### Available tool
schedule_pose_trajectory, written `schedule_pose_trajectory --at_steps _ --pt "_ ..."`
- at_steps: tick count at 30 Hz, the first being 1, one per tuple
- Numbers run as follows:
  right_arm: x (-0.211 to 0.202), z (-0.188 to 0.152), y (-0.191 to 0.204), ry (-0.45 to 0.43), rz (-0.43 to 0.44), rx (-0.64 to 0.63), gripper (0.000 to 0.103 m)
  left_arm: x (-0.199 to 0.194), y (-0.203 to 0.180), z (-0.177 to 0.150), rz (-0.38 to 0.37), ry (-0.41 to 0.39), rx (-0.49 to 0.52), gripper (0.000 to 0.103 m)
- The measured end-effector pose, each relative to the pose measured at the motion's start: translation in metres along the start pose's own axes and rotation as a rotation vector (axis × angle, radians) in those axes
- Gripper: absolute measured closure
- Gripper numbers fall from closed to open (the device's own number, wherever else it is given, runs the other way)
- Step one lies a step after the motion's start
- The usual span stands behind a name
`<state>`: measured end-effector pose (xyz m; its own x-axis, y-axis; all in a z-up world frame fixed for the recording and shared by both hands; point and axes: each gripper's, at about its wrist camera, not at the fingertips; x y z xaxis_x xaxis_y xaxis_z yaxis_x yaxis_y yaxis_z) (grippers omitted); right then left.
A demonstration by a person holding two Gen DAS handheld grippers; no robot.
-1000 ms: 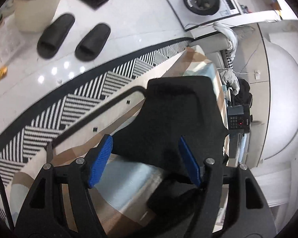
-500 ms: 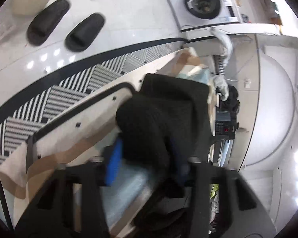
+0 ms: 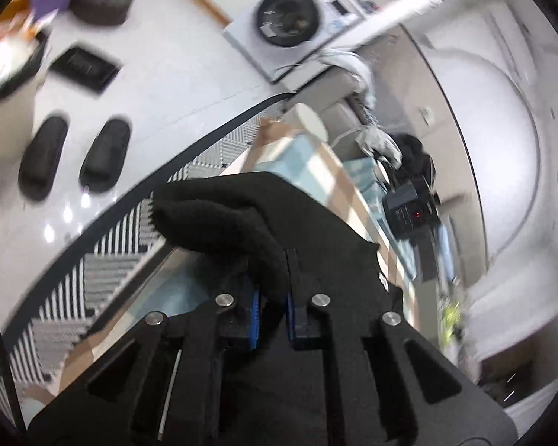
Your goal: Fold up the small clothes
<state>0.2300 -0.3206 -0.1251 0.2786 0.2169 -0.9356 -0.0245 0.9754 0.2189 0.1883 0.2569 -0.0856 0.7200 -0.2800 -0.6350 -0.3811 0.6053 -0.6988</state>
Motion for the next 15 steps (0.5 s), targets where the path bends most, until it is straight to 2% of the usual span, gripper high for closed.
schedule_pose_trajectory --at_steps 3,6,8,11,12,13,14,15 --pt "0.0 -0.001 0.0 -0.004 0.005 -0.003 0.011 0.0 -0.051 -0.011 0.04 -0.013 0.163 0.095" --pt "-0.001 -0.002 -0.001 -0.005 0.007 -0.006 0.011 0.009 -0.102 -0.03 0.058 0.007 0.318 0.095" --pt "-0.001 -0.003 -0.001 -0.004 0.011 -0.005 0.011 0.023 -0.131 -0.049 0.075 0.051 0.432 0.095" --pt "-0.001 -0.001 -0.001 -0.005 0.018 -0.004 0.011 0.054 -0.16 -0.081 0.108 0.173 0.558 0.094" --pt "-0.001 -0.001 -0.001 -0.005 0.019 -0.003 0.011 0.062 -0.164 -0.089 0.124 0.209 0.581 0.089" --pt "-0.001 -0.001 -0.001 -0.005 0.02 -0.002 0.011 0.07 -0.167 -0.097 0.141 0.253 0.599 0.081" --pt "-0.001 -0.001 -0.001 -0.005 0.021 -0.002 0.011 0.073 -0.167 -0.104 0.147 0.275 0.603 0.071" --pt "-0.001 -0.001 -0.001 -0.005 0.02 -0.002 0.011 0.073 -0.163 -0.11 0.146 0.286 0.599 0.067"
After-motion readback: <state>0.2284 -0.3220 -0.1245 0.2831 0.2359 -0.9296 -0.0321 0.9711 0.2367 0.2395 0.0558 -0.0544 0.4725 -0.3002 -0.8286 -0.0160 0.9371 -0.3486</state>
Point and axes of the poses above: each gripper's, at about its wrist camera, not at the fingertips, and x roughly the way its jaws point, y to its left, z to its top, and after that the axes turned 11 degrees about y, right-handed
